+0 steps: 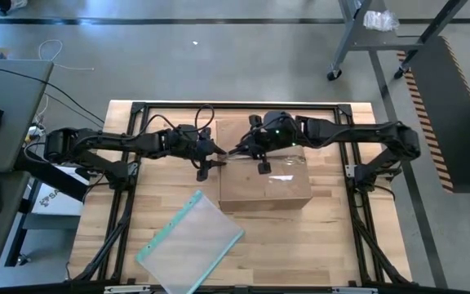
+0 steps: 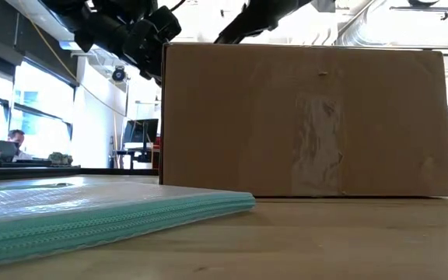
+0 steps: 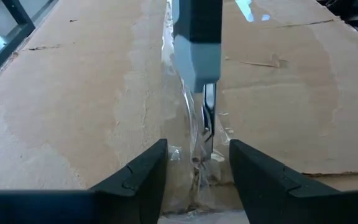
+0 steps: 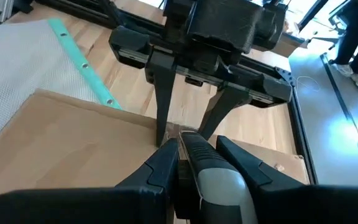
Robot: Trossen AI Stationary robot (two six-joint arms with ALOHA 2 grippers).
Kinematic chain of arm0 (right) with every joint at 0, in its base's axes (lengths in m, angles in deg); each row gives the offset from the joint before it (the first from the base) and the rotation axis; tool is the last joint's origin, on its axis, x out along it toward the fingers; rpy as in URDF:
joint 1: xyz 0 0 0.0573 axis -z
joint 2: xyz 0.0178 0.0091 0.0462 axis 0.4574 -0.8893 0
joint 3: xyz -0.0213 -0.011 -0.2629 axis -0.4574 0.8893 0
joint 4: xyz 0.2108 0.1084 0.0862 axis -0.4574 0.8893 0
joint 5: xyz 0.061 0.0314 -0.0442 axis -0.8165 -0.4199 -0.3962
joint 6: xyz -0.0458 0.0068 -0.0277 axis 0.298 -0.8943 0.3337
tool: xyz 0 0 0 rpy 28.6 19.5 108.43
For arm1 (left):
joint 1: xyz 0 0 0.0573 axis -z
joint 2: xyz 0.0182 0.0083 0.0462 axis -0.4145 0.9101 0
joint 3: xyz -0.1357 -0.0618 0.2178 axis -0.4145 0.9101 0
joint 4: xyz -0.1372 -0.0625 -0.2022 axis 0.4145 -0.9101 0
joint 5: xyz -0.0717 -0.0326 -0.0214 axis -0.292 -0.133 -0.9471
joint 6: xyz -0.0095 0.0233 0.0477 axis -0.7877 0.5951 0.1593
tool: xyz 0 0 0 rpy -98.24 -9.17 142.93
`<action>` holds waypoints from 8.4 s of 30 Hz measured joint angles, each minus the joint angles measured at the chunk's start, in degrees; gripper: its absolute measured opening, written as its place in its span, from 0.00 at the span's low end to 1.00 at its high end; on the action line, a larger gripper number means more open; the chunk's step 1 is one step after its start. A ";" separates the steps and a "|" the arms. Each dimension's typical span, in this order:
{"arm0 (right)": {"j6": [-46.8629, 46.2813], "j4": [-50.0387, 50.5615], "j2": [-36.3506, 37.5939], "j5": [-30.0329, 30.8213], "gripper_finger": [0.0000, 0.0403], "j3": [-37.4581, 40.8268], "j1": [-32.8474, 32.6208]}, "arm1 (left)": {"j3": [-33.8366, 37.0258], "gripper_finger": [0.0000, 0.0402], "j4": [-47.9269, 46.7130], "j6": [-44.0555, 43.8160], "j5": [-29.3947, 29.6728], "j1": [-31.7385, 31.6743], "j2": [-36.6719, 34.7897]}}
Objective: Unpack boxes
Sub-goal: Open the cardboard box using the black cutter
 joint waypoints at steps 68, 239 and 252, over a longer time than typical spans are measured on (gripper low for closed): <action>-6.55 31.81 -2.79 16.51 0.18 -10.12 -4.62 | -0.50 0.39 -1.08 -0.58 0.34 1.15 -2.54; -6.23 -11.13 11.46 2.44 0.18 16.68 0.35 | 0.63 0.39 -6.45 -3.96 4.04 4.48 -3.91; -9.43 6.69 20.99 7.44 0.18 16.65 0.37 | 0.63 0.39 -6.49 -3.89 4.07 4.50 -3.89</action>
